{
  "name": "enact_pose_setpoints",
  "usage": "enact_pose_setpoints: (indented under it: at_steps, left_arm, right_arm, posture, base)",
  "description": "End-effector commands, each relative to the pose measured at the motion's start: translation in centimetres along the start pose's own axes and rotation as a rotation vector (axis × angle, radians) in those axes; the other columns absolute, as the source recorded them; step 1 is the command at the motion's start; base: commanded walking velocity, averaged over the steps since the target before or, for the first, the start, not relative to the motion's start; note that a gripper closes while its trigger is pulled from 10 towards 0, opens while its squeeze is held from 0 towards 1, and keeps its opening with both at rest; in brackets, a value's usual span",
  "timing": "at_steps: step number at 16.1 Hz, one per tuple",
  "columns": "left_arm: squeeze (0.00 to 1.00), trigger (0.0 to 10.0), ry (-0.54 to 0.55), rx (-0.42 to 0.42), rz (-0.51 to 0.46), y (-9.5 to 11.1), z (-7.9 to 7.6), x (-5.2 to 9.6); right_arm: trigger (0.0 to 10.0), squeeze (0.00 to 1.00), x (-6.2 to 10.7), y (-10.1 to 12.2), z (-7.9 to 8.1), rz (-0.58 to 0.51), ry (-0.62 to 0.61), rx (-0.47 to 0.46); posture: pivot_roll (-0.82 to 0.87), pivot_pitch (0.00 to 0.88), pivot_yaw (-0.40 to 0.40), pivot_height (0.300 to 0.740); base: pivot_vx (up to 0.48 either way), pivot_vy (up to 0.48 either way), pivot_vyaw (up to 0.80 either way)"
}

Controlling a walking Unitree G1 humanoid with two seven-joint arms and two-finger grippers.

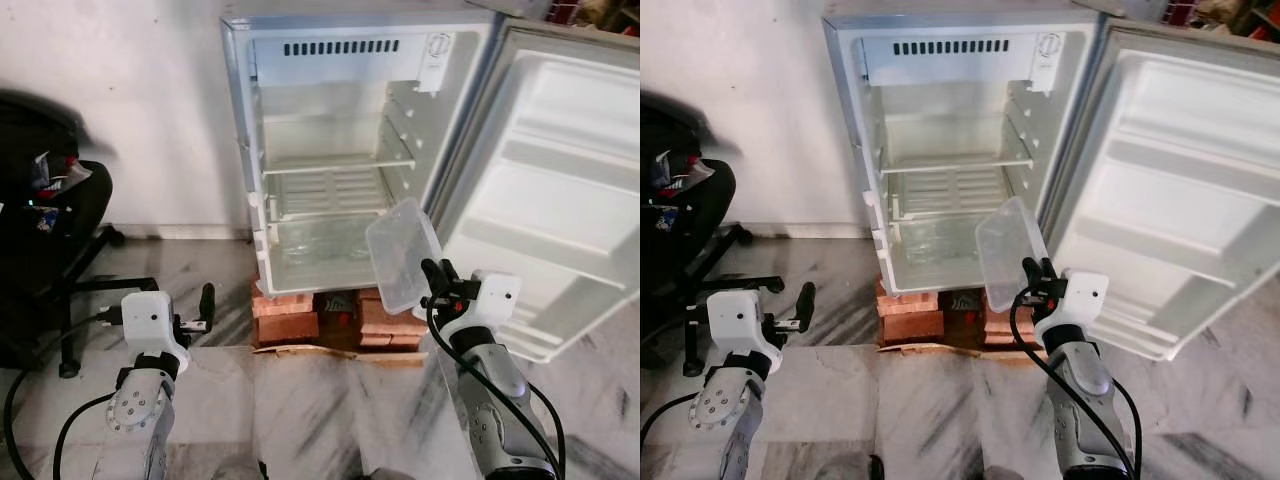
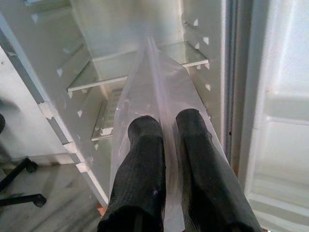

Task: Restocking fridge

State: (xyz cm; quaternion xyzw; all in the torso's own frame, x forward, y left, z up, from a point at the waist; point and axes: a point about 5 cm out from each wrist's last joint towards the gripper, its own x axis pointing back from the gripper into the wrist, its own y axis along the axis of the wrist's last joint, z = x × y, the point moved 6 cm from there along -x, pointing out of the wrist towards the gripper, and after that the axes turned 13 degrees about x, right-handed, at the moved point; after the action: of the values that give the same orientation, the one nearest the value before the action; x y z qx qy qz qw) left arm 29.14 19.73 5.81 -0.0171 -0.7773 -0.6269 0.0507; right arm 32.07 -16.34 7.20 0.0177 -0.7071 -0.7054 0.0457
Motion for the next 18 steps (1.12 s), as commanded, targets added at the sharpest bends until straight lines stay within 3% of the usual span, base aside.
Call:
enact_pose_setpoints:
  at_steps: [1, 7, 15, 18]
  left_arm:
    - [0.00, 10.0, -0.002, -0.011, -0.007, 0.4, -0.1, 0.1]
    - [0.00, 10.0, 0.000, -0.013, 0.005, 0.0, -0.1, 0.0]
    - [0.00, 10.0, -0.014, -0.023, 0.008, -0.2, -0.6, -0.3]
    - [0.00, 10.0, -0.034, -0.022, 0.008, -0.2, -0.9, -0.5]
  right_arm:
    - [10.0, 0.00, -0.2, 0.0, 0.2, 0.005, 0.019, 0.009]
    - [10.0, 0.00, -0.3, 0.1, -0.1, -0.003, 0.029, 0.029]
    - [10.0, 0.00, -0.6, 0.4, -0.1, -0.014, 0.029, 0.041]
    - [10.0, 0.00, -0.5, 0.5, -0.2, -0.017, 0.022, 0.042]
  posture:
    - [0.13, 0.065, -0.036, 0.740]
    - [0.12, 0.065, -0.041, 0.740]
    - [0.12, 0.063, -0.039, 0.740]
    - [0.11, 0.063, -0.036, 0.740]
  base:
    - [0.255, 0.251, 0.00]
    - [0.127, 0.344, 0.00]
    - [0.294, 0.377, 0.00]
    - [0.419, 0.000, 0.00]
